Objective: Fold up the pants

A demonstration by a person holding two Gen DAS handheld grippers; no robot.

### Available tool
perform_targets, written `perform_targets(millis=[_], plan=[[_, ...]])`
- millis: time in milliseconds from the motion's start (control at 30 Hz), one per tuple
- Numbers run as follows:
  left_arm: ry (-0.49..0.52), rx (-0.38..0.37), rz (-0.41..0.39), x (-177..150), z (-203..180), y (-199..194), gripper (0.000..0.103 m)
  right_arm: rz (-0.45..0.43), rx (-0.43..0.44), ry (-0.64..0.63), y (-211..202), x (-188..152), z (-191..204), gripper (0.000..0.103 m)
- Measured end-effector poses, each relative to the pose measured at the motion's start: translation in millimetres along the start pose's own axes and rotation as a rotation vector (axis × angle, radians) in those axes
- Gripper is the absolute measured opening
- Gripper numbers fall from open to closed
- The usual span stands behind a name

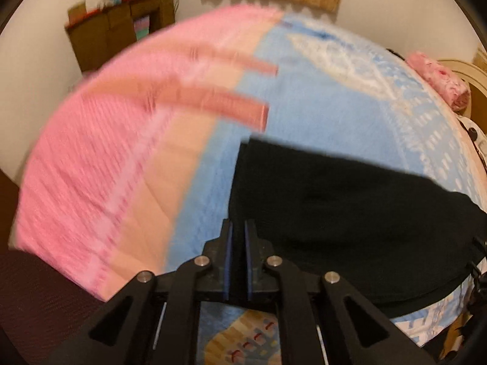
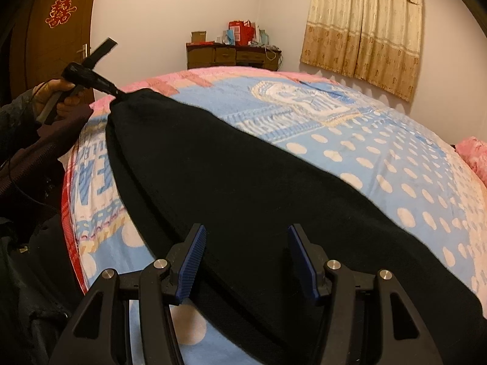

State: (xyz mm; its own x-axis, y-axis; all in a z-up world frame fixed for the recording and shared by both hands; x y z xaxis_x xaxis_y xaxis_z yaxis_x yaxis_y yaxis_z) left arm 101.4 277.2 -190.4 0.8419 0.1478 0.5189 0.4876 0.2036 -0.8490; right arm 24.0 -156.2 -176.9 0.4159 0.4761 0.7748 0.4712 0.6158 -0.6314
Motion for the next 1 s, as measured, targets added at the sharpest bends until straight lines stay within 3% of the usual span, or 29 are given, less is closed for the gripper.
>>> perform_targets(millis=[167, 400, 467, 533, 633, 833, 1000], plan=[[-0.05, -0.043, -0.014, -1.6, 7.9, -7.5, 0.015, 0.022, -0.02, -0.047, -3.6, -5.7, 6.6, 0.058], [-0.042, -0.055, -0.034, -11.8, 10.7, -17.1, 0.013, 0.065, -0.031, -0.09, 11.6, -8.0, 15.5, 0.057], [-0.053, -0.065, -0.018, -13.3, 12.4, -14.5, 0.012, 0.061, -0.021, -0.116, 13.6, -7.1, 21.1, 0.045], [-0.058, -0.073, -0.02, -13.0, 14.1, -17.0, 0.01, 0.061, -0.017, -0.132, 11.5, -4.4, 26.8, 0.011], [-0.057, -0.079, -0.031, -14.7, 17.8, -22.7, 0.008, 0.073, -0.036, -0.172, 7.1, -2.5, 33.4, 0.0], [-0.052, -0.074, -0.02, -21.2, 19.8, -18.1, 0.007, 0.098, 0.0, -0.161, 6.5, -4.9, 38.7, 0.0], [-0.062, -0.081, -0.018, -22.9, 17.8, -14.3, 0.007, 0.151, -0.051, -0.276, 19.2, -7.6, 54.1, 0.002]])
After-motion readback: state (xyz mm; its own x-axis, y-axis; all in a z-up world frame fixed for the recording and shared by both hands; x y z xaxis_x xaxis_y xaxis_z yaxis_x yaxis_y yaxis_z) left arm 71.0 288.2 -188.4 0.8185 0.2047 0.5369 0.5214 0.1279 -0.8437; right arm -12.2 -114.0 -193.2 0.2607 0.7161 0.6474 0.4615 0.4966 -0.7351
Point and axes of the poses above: each gripper's, at about its wrist camera, not at the fingertips, and y roughly the way its jaws point, z to its left, x to its top, the point moved 7 cm from there along y, roughly the way its jaws point, and after that the axes turned 12 degrees about x, right-handed, at the moved point
